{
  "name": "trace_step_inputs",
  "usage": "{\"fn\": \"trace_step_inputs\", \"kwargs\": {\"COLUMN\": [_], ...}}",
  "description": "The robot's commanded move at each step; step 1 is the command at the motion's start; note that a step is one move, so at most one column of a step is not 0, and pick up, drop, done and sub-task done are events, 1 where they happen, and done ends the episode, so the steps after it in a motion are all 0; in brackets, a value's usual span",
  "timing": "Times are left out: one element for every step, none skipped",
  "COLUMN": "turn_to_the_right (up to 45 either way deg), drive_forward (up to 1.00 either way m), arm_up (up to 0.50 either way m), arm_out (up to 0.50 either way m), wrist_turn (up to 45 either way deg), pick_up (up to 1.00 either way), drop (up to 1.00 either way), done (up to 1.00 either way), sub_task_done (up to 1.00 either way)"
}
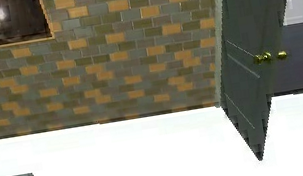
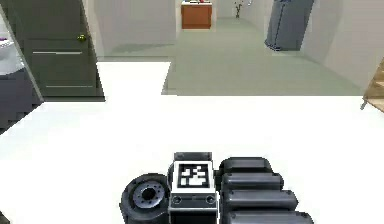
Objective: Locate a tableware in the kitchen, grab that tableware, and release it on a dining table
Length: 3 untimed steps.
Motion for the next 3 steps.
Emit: {"fn": "trace_step_inputs", "kwargs": {"turn_to_the_right": [-45.0,-45.0,-45.0], "drive_forward": [0.00,0.00,0.00], "arm_up": [0.00,0.00,0.00], "arm_out": [0.00,0.00,0.00], "wrist_turn": [0.0,0.0,0.0], "pick_up": [0.00,0.00,0.00], "drop": [0.00,0.00,0.00], "done": [0.00,0.00,0.00], "sub_task_done": [0.00,0.00,0.00]}}
